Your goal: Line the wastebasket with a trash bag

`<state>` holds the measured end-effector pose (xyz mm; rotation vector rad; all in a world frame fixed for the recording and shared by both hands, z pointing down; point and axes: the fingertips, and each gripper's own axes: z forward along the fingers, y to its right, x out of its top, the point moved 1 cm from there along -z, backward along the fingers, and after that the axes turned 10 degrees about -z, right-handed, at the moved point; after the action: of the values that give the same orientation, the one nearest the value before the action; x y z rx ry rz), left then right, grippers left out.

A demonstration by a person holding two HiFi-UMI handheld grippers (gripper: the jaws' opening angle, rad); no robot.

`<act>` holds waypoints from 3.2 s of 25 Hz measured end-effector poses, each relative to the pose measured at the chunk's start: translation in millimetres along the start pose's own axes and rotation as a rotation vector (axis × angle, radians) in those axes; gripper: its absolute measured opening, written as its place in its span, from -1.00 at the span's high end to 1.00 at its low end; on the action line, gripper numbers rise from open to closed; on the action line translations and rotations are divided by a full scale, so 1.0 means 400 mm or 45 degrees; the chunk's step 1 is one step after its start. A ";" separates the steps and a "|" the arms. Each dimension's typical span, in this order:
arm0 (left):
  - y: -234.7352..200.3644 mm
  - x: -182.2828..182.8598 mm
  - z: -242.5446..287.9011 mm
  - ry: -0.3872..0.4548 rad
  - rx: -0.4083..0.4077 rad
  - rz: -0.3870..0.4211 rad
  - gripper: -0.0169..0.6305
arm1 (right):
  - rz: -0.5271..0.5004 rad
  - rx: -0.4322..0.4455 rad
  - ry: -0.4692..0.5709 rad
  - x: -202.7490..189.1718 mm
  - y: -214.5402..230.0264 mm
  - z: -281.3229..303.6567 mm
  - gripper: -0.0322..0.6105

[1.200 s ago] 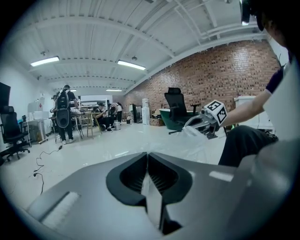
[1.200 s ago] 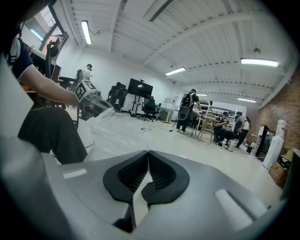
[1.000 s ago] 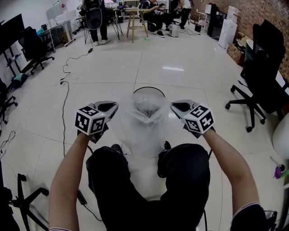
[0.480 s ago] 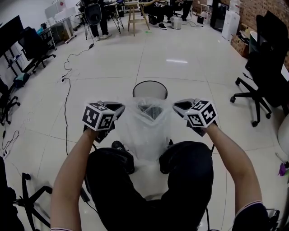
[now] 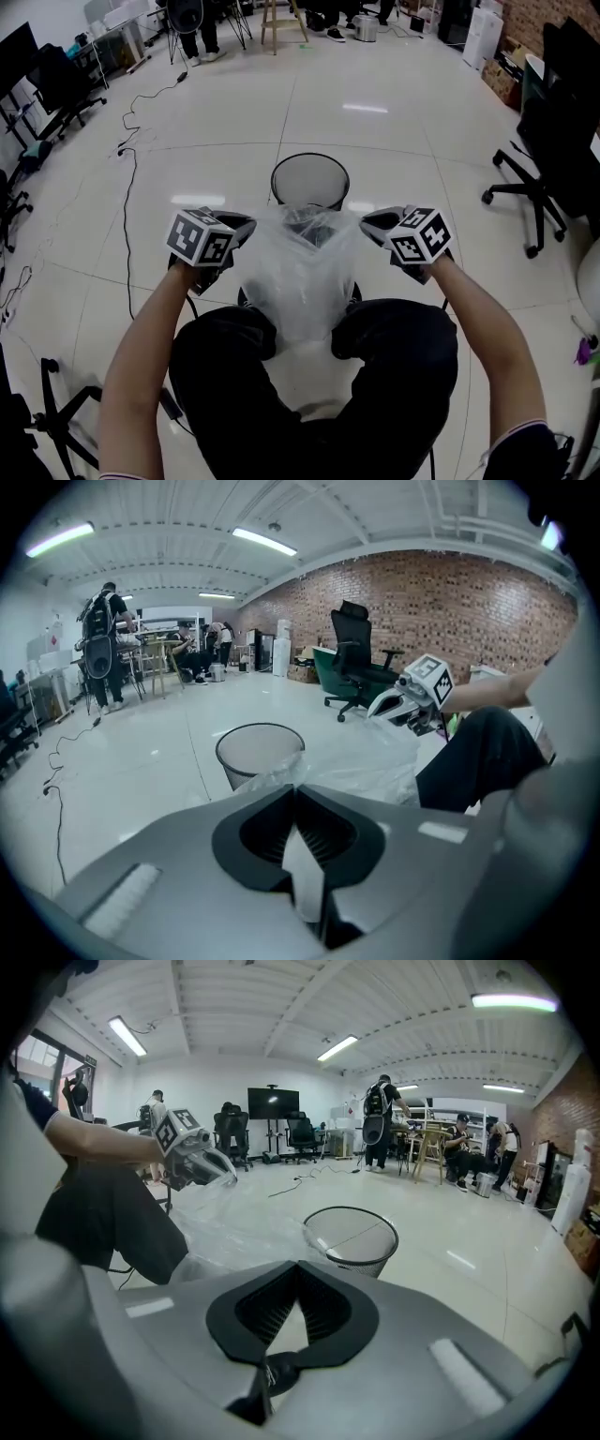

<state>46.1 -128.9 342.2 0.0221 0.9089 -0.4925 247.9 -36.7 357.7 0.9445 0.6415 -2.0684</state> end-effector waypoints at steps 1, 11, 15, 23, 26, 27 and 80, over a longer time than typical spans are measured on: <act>-0.009 -0.003 0.011 -0.007 -0.002 -0.006 0.91 | 0.008 0.004 -0.010 -0.009 0.006 0.010 0.89; -0.096 -0.062 0.160 -0.120 -0.029 -0.098 0.91 | 0.094 0.058 -0.127 -0.100 0.067 0.136 0.89; -0.127 -0.082 0.218 -0.145 -0.048 -0.109 0.91 | 0.118 0.072 -0.153 -0.131 0.096 0.173 0.89; -0.181 -0.046 0.295 -0.118 -0.055 -0.171 0.91 | 0.157 0.038 -0.175 -0.155 0.193 0.200 0.89; -0.201 -0.036 0.320 -0.124 -0.051 -0.181 0.91 | 0.175 0.035 -0.184 -0.167 0.223 0.209 0.89; -0.208 -0.032 0.326 -0.124 -0.050 -0.188 0.91 | 0.182 0.035 -0.184 -0.171 0.234 0.212 0.89; -0.281 0.034 0.351 -0.107 0.040 -0.211 0.91 | 0.235 0.016 -0.138 -0.162 0.364 0.239 0.89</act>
<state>111.5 -265.5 440.0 -0.0451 0.8243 -0.6570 354.1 -159.8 447.9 0.8589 0.4666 -1.9461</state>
